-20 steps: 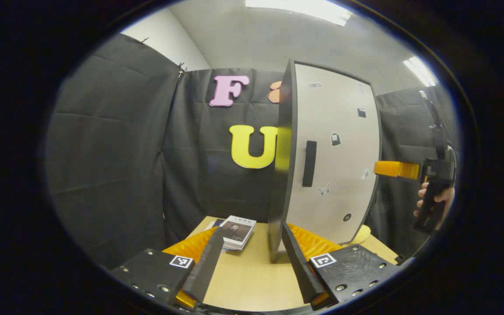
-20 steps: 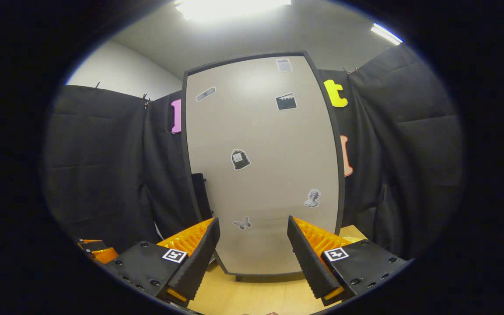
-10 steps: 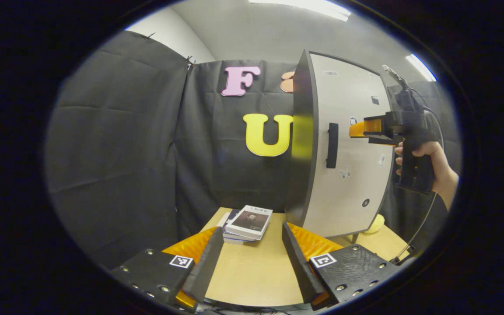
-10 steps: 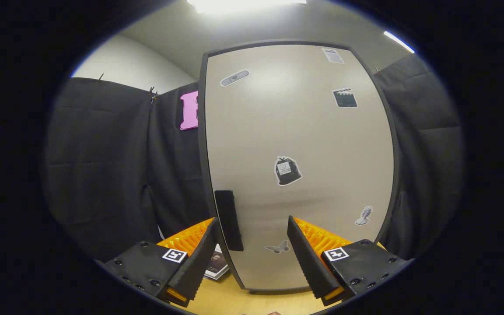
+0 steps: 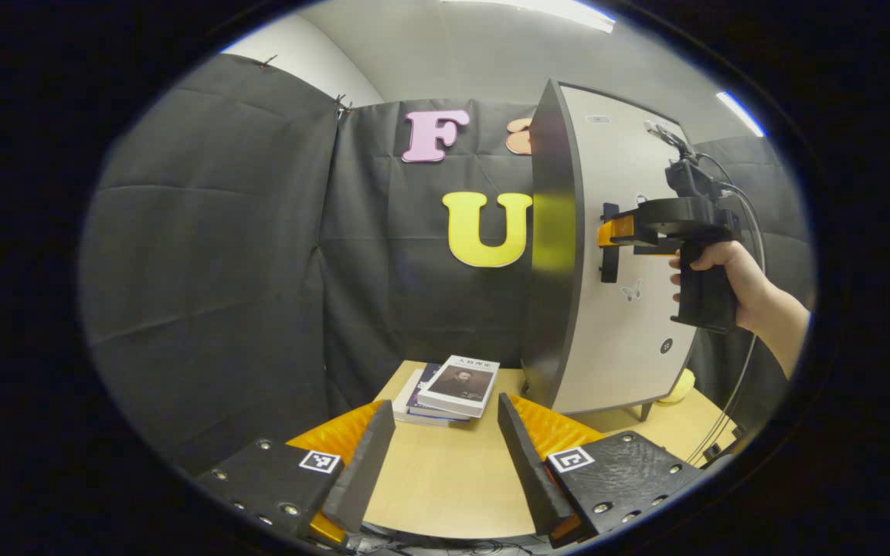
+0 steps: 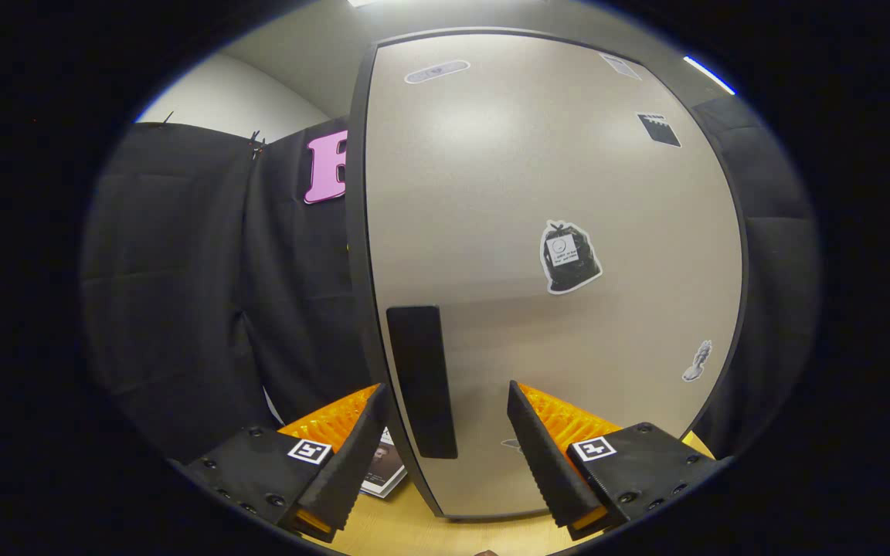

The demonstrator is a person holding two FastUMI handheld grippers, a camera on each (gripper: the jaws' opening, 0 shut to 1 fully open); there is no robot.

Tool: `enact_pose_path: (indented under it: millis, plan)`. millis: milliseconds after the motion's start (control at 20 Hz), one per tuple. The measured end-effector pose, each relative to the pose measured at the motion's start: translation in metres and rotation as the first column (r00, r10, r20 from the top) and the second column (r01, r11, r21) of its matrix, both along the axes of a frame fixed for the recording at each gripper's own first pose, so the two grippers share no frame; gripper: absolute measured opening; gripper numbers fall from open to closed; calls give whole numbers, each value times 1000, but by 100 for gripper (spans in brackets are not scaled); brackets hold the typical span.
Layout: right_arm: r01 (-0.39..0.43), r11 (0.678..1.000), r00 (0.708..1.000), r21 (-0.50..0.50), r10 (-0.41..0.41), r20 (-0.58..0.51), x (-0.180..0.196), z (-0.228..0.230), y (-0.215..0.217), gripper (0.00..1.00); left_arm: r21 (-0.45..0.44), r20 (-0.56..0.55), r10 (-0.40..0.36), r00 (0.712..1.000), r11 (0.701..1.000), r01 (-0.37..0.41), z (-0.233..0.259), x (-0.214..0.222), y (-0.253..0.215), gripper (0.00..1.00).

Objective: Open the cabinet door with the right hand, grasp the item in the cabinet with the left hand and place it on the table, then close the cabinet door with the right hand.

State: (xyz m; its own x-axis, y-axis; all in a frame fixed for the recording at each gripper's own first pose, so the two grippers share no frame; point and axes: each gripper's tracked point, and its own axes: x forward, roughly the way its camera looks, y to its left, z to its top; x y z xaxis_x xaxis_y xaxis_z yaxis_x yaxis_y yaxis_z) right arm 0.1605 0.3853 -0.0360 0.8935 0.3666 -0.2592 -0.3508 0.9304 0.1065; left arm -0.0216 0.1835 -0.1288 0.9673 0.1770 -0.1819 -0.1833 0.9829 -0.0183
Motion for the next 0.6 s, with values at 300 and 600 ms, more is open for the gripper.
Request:
enact_pose_path:
  millis: [300, 600]
  plan:
    - [40, 998, 999, -47, -41, -22, 16, -9, 10, 66, -5, 9, 6, 1000, 1000, -6, 1, 7, 11, 82]
    - [45, 997, 998, -70, -47, -32, 15, -7, 15, 37, -5, 20, -5, 1000, 1000, 5, 3, 3, 6, 82]
